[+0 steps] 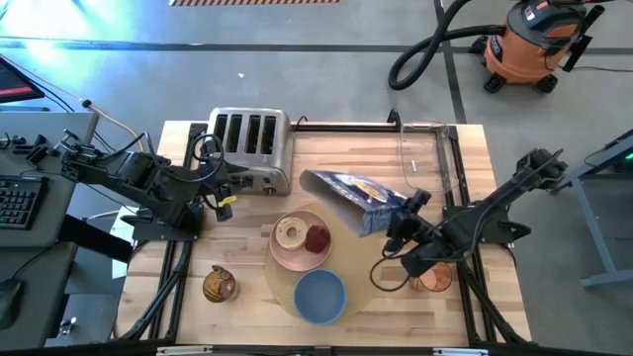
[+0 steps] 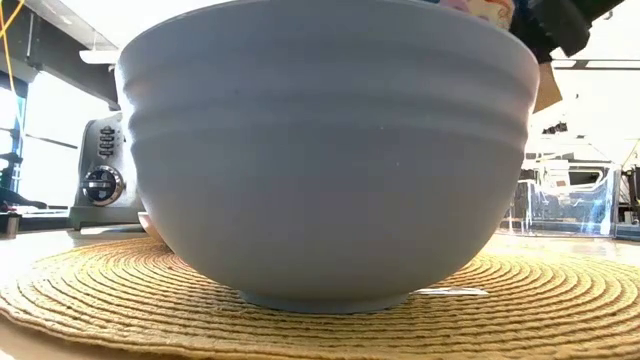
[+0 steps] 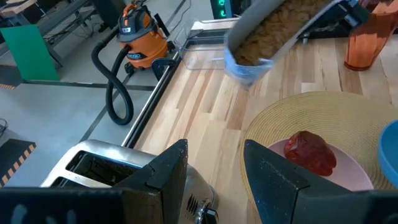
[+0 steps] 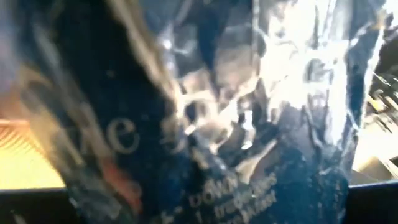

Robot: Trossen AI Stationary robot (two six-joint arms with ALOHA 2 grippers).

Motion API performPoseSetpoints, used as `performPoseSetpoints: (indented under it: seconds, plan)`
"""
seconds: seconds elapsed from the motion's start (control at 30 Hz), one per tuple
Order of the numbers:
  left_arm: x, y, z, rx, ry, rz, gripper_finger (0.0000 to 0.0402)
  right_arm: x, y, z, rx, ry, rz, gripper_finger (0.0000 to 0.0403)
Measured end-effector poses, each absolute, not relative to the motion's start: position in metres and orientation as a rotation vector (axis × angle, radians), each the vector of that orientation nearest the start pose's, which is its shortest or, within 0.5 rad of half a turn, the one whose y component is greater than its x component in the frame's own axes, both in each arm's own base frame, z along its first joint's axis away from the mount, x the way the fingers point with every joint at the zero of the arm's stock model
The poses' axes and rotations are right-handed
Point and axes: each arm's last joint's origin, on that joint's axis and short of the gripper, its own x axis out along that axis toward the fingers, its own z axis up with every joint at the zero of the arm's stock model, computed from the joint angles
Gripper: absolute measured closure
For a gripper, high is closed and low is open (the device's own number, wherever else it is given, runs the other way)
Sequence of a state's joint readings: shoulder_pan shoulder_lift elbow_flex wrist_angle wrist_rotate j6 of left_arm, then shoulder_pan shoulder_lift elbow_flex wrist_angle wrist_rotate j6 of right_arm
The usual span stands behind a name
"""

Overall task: Arrange a breakfast setting
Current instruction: Pour the cereal into the blue bowl

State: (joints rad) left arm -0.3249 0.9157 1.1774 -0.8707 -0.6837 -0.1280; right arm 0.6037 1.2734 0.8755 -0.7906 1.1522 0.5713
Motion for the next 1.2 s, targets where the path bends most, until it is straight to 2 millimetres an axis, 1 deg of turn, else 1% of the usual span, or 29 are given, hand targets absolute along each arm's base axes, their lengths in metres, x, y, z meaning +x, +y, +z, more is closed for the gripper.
performPoseSetpoints:
  seconds: [0.27,0.5,0.67,0.87,1.2]
  plan:
    - [0.152,-0.032,0.383,0.172,0.511,0.380,0.0252,0.186,0.101,0.257,-0.470,0.676,-0.460,0.0164]
    - [0.152,-0.032,0.383,0.172,0.511,0.380,0.0252,0.178,0.097,0.269,-0.573,0.707,-0.311,0.0164]
    - [0.152,-0.032,0.383,0.172,0.511,0.380,0.0252,0.173,0.094,0.275,-0.666,0.712,-0.241,0.0164]
    - [0.152,-0.032,0.383,0.172,0.512,0.380,0.0252,0.173,0.095,0.278,-0.812,0.718,-0.157,0.0165]
    - [0.152,-0.032,0.383,0.172,0.512,0.380,0.0252,0.174,0.096,0.278,-0.915,0.726,-0.092,0.0165]
